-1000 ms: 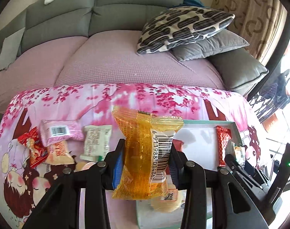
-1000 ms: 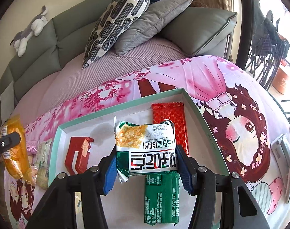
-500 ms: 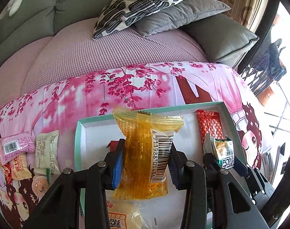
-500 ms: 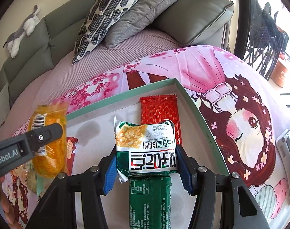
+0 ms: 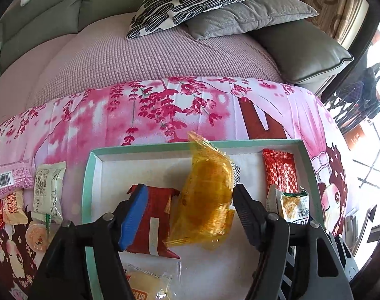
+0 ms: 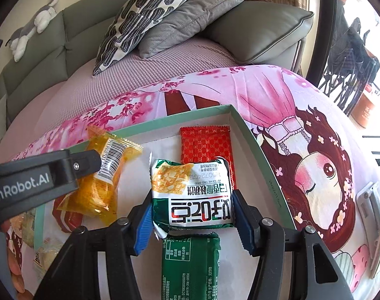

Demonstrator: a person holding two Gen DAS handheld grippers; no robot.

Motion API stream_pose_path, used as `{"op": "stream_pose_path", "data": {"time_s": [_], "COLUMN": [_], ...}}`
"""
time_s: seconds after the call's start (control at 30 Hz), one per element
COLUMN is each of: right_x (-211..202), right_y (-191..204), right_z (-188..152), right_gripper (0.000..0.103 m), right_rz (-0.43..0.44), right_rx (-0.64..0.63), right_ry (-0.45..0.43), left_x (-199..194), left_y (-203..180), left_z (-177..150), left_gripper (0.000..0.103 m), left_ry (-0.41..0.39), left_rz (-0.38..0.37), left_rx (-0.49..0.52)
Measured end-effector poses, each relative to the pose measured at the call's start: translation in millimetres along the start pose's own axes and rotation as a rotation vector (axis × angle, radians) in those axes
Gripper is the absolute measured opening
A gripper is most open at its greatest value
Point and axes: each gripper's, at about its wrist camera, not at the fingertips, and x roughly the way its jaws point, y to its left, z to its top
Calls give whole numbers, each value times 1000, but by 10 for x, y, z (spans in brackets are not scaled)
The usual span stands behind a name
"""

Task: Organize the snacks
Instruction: 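Lift both packs and carry them over the green-rimmed tray, then lower both packs into the tray and open both tools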

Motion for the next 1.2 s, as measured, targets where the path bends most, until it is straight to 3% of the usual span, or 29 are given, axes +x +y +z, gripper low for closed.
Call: {"op": "stream_pose_path", "data": {"time_s": [0.3, 0.4, 0.57, 0.7, 0.9, 0.97, 1.2], "right_x": [3, 34, 53, 24, -7, -20, -12], "right_y": [-34, -10, 13, 24, 49, 82, 225], "right_z": [12, 13, -3, 1, 6, 4, -47], "right_gripper": [64, 76, 84, 103, 103, 103, 103], "right_rz": [16, 27, 32, 43, 71, 52, -17], "right_rx": [-3, -22, -37, -50, -63, -78, -152], "right_ry": [14, 26, 29, 7, -8, -8, -4], "left_x": [-38, -72, -170, -237, -303, -319, -392], "left_y": [82, 126, 227, 351, 561, 605, 738], "left_z": [-31, -39, -65, -81, -144, -175, -276], "left_gripper": [76, 87, 89, 93, 96, 103, 103], "left_ry": [-4, -19, -53, -86, -126, -137, -166], "left_rz": [31, 53, 90, 112, 145, 143, 136], "left_rx": [-37, -58, -87, -130, -191, -188, -195]}}
